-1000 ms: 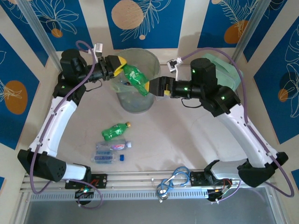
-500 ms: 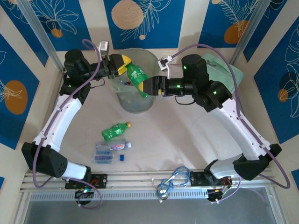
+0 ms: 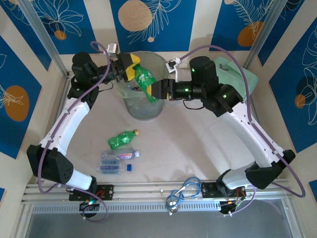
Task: Put the plastic bottles in the bin
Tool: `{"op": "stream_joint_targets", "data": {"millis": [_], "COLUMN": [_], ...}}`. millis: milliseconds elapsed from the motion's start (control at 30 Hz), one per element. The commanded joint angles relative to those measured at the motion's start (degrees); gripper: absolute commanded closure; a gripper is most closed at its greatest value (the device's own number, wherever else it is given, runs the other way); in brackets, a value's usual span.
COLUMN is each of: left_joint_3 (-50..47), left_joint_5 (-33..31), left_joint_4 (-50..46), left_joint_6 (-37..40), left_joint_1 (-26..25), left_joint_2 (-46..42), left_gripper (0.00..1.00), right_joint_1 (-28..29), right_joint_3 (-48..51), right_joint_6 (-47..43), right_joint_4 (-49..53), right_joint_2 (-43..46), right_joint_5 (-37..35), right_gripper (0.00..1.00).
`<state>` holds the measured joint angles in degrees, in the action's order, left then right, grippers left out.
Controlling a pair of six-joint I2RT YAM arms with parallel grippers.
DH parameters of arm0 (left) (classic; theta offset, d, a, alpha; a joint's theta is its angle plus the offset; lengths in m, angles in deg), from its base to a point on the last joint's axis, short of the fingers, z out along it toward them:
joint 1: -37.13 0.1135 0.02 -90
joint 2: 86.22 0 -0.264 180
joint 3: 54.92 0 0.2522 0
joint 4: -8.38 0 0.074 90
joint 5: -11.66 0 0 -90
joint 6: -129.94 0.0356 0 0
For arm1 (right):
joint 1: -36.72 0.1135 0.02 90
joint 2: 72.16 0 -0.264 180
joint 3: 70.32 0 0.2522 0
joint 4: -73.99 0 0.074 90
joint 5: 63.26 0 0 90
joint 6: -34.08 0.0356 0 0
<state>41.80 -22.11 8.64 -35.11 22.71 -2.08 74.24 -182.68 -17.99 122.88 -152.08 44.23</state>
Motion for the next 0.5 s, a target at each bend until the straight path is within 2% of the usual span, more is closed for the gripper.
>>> {"op": "stream_joint_targets", "data": {"millis": [0, 100, 200, 333, 467], "left_joint_3": [2.4, 3.04, 2.74, 2.47, -6.29], "left_joint_5": [-1.64, -4.82, -11.08, -22.05, -29.12], "left_joint_4": [0.23, -4.82, -16.81, -35.96, -41.19], "left_joint_6": [1.31, 4.21, 12.35, 27.31, 30.21], "left_joint_1": [2.25, 5.96, 9.27, 9.67, 9.76], "left_joint_2": [0.18, -1.46, -5.98, -12.15, -19.79], "left_gripper": [0.0, 0.0, 0.0, 0.0, 0.0], "right_joint_1": [-1.3, -3.13, -4.52, -5.37, -6.56], "right_joint_3": [-2.5, -4.61, -10.45, -20.86, -35.6], "right_joint_6": [-0.36, -1.46, -3.52, -7.04, -9.59], "right_joint_4": [-0.83, -0.33, 2.67, 8.04, 17.2], "right_joint_2": [-0.82, -2.96, -7.7, -16.59, -27.35], "right_joint_5": [-1.01, -1.54, -3.12, -7.11, -12.64], "right_gripper": [0.42, 0.42, 0.42, 0.42, 0.43]}}
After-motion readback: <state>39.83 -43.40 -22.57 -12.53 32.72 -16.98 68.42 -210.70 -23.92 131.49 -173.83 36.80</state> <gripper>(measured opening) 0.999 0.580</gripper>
